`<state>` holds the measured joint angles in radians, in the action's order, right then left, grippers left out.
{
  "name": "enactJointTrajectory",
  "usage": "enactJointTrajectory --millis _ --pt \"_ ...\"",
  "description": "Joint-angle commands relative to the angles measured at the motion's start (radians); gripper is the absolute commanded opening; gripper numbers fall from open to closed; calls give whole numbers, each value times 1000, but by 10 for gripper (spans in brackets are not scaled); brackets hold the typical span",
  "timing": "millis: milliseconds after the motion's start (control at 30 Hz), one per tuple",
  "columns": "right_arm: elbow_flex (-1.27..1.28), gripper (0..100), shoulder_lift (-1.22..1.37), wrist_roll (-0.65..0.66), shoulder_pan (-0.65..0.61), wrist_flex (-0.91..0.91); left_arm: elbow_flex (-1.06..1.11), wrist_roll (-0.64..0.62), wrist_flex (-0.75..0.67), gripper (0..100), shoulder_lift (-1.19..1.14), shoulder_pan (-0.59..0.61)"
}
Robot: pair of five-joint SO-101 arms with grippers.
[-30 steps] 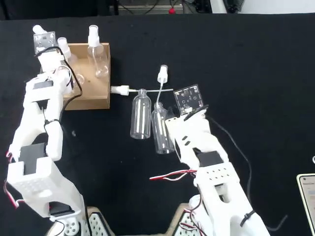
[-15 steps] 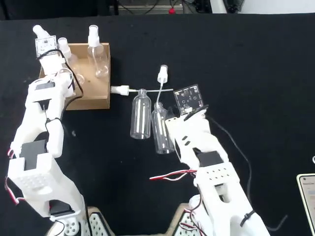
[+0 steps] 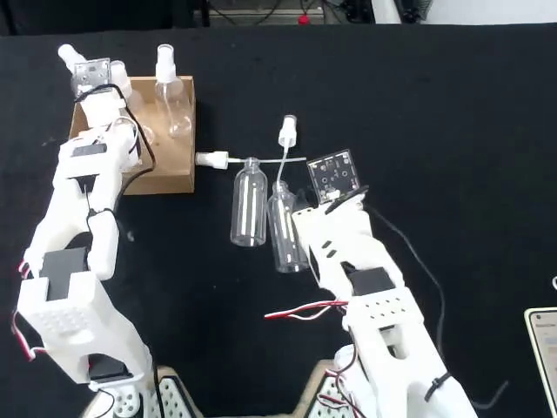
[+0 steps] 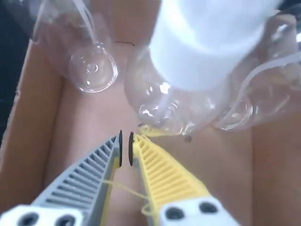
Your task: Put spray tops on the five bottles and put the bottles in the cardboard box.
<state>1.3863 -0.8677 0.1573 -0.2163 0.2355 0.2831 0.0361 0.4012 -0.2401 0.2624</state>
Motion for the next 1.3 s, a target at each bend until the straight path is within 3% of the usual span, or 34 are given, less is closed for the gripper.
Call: enactJointTrajectory --millis 0,600,867,1267 --pt "-16 32 -13 2 15 -26 -59 -8 -29 51 8 -12" --pt "-16 32 -13 2 15 -26 -58 -5 -26 51 12 -7" --pt "-16 32 -13 2 15 -26 -93 -8 166 51 74 25" --pt "-16 35 -13 2 15 -26 -99 -3 448 52 371 47"
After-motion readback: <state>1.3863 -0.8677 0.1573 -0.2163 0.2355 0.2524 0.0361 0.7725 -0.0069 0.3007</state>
